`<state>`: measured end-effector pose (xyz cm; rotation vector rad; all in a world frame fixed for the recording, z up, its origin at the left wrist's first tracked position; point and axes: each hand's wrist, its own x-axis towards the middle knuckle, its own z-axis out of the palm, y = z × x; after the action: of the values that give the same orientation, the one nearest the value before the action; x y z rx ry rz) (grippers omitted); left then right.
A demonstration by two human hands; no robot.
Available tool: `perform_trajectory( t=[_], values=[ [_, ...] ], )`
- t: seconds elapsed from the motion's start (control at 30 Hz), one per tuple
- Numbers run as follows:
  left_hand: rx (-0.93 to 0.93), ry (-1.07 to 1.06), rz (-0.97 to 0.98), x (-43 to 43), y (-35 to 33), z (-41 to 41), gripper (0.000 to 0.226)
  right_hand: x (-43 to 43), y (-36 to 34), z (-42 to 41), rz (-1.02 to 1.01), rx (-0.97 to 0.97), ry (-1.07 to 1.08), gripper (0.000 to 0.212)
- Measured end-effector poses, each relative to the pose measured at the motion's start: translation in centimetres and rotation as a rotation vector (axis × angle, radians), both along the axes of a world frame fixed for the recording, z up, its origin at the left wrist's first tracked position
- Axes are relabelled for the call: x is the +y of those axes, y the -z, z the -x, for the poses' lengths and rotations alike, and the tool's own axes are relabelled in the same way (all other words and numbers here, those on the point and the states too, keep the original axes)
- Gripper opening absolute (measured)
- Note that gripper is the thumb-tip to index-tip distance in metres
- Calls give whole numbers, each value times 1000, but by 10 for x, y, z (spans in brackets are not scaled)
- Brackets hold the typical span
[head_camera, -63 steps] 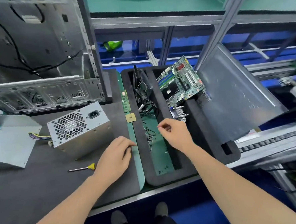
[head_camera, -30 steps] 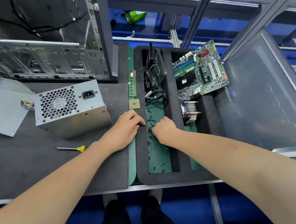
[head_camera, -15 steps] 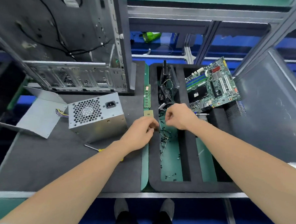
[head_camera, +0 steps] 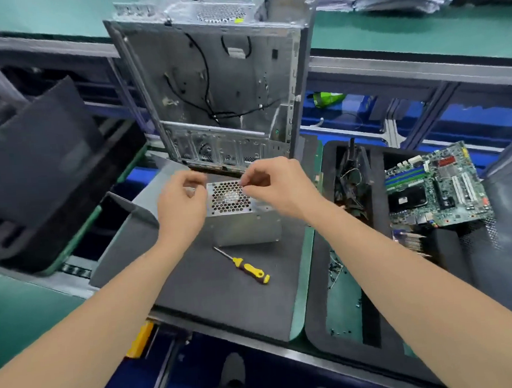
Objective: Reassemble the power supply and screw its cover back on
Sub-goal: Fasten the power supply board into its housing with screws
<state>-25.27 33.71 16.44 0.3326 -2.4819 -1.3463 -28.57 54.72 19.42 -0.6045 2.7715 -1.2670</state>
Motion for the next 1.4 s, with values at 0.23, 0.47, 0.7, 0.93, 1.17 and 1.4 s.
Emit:
perform_trajectory(
  t=[0.23, 0.47, 0.7, 0.93, 1.17, 1.4],
  values=[
    [-549, 234, -690, -55, 14, 14, 30, -65, 0, 8, -279, -86, -212, 7],
    [-676, 415, -684, -61, 16, 25, 30, -84, -15, 18, -637, -15, -315, 7],
    [-733, 569, -651, -64, 9, 28, 18, -97, -23, 4, -885, 111, -355, 15],
    [-717, 603, -645, -62, 6, 29, 18, -109, -26, 0, -1053, 119, -310, 17],
    [-715, 567, -652, -60, 3, 28, 20, -104, -21, -5, -948, 159, -246, 15],
    [-759, 590, -663, -56, 1, 27, 28, -83, -4, -5, -479, -29, -38, 12]
  ],
)
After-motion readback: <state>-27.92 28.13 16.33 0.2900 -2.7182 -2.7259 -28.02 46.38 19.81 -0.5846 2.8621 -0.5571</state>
